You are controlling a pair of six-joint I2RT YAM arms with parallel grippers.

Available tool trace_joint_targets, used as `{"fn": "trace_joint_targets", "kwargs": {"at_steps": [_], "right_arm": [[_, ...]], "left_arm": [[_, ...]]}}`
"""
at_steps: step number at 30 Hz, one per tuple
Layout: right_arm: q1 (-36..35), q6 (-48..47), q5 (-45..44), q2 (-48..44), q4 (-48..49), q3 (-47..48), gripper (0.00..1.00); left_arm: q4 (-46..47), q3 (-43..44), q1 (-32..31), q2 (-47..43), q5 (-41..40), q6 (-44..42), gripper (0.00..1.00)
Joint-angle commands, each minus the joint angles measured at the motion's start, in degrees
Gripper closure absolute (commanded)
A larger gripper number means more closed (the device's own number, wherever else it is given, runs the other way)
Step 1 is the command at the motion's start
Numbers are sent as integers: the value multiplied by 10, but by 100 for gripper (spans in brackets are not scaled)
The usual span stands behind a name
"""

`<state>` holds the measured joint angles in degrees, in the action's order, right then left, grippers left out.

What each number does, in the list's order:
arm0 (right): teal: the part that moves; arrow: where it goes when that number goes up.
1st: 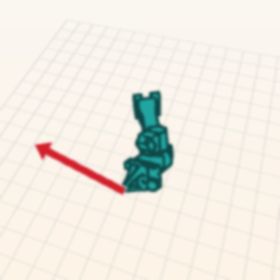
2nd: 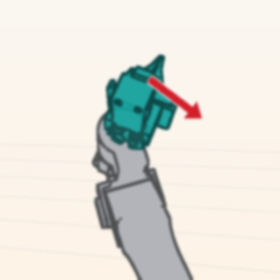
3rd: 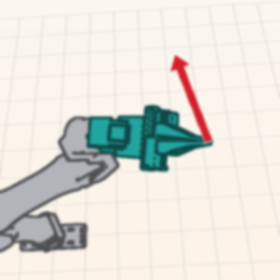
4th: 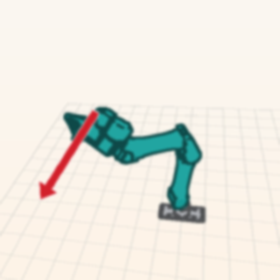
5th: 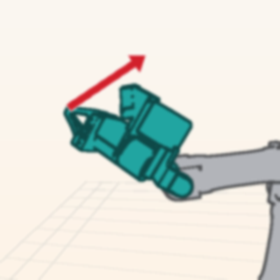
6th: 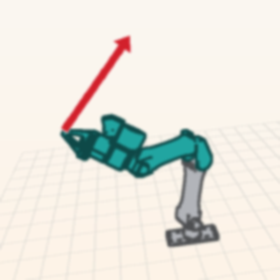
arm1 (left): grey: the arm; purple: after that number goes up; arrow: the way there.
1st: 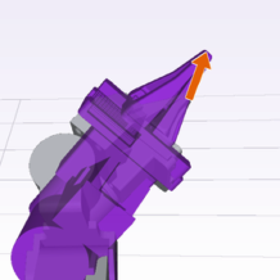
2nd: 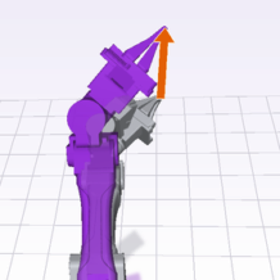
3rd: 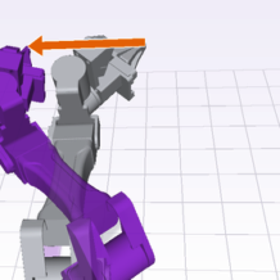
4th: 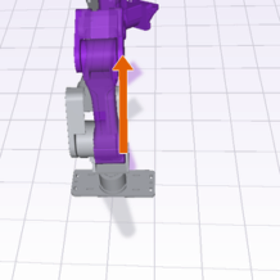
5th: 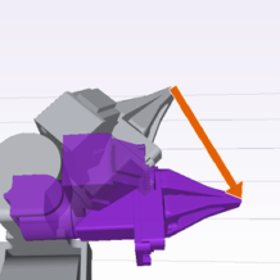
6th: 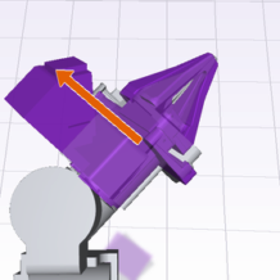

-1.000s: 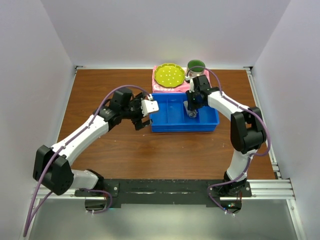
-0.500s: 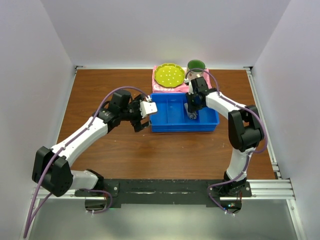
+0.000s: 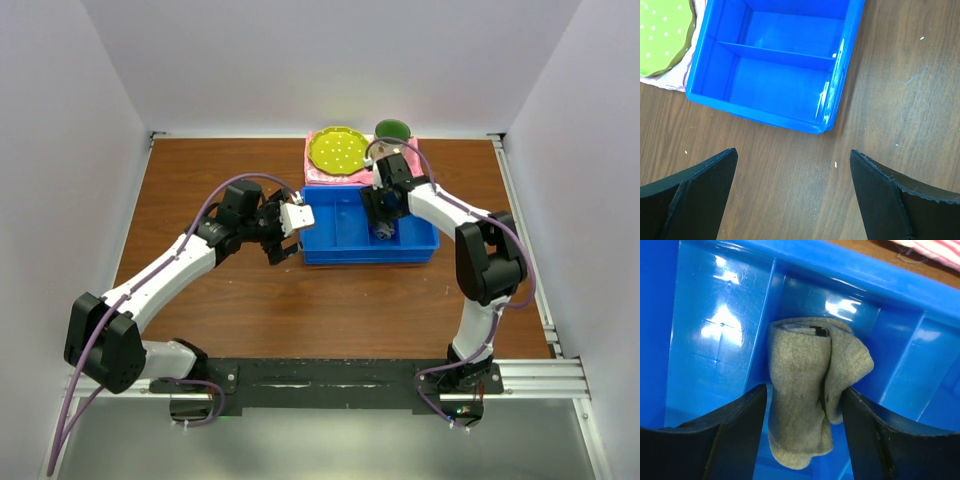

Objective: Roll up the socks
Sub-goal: Place the sock in the storage box, then reset both arms

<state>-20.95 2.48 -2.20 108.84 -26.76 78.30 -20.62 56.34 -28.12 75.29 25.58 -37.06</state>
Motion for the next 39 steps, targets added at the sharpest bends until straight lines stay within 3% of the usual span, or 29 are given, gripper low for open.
{"fn": "trace_joint_targets", "kwargs": {"at_steps": [1,13,16,17,18,20,24,31,39], "right_arm": [[-1,-6,-9,-42,-14,32,34],[-1,-21,-6,-76,-58,91,30],[-1,-27,-11,-103,-65,104,15],[-1,-40,-11,-110,-67,108,2],[-1,-42,-12,-119,-70,109,1],[-1,-48,-13,-143,-69,109,1],[-1,-63,-13,-177,-88,116,1],[-1,-102,53,-245,-139,149,1],[-1,-152,159,-389,-173,152,1]], "left_arm": [[15,1,6,-16,17,8,0],[-11,16,14,-18,23,-20,0],[-35,32,14,-17,18,-26,0],[-46,38,15,-17,11,-23,0],[-54,48,16,-15,5,-26,0],[-45,51,18,-22,-18,-21,0],[-6,68,24,-30,-99,76,0],[-27,97,38,-56,-107,89,0],[-78,144,49,-85,-88,86,0]]}}
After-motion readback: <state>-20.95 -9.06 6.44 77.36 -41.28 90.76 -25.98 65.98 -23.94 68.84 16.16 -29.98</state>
